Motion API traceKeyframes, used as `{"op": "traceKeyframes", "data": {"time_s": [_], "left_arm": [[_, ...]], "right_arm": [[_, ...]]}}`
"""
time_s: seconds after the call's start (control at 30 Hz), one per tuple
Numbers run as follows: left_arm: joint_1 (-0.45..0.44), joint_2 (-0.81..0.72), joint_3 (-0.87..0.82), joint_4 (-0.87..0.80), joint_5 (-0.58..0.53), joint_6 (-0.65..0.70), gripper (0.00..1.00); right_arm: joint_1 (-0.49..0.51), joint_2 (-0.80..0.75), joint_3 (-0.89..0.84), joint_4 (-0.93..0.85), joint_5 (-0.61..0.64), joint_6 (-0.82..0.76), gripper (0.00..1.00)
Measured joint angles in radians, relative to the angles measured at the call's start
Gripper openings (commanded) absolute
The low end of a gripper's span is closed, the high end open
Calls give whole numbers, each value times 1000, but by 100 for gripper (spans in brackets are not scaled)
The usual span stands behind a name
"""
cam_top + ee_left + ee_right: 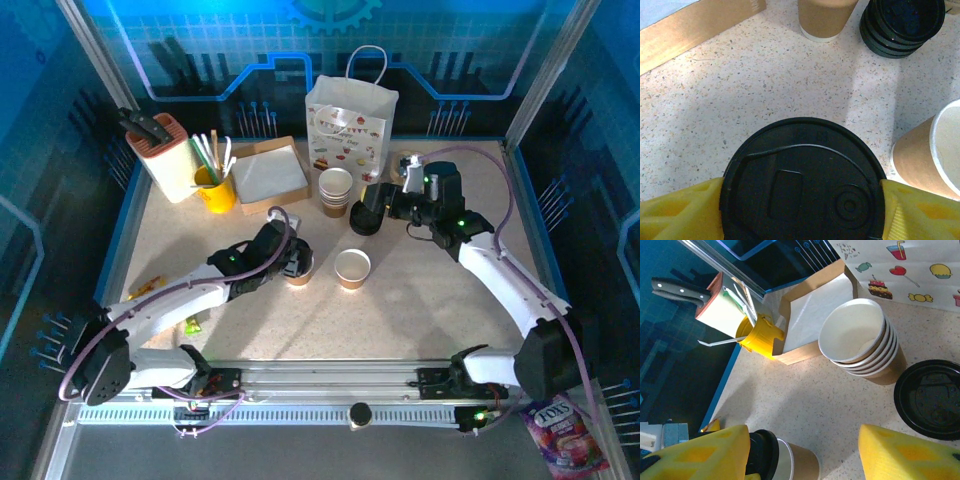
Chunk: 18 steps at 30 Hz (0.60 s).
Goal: Pack the takeout coffee
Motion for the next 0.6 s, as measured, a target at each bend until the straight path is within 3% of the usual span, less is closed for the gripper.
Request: {"op": "traceKeyframes", "data": {"time_s": [0.6], "left_arm": [[-2,55,0,5,17,11,79]], "right_arm": [[-1,39,-18,17,-30,25,60]]}}
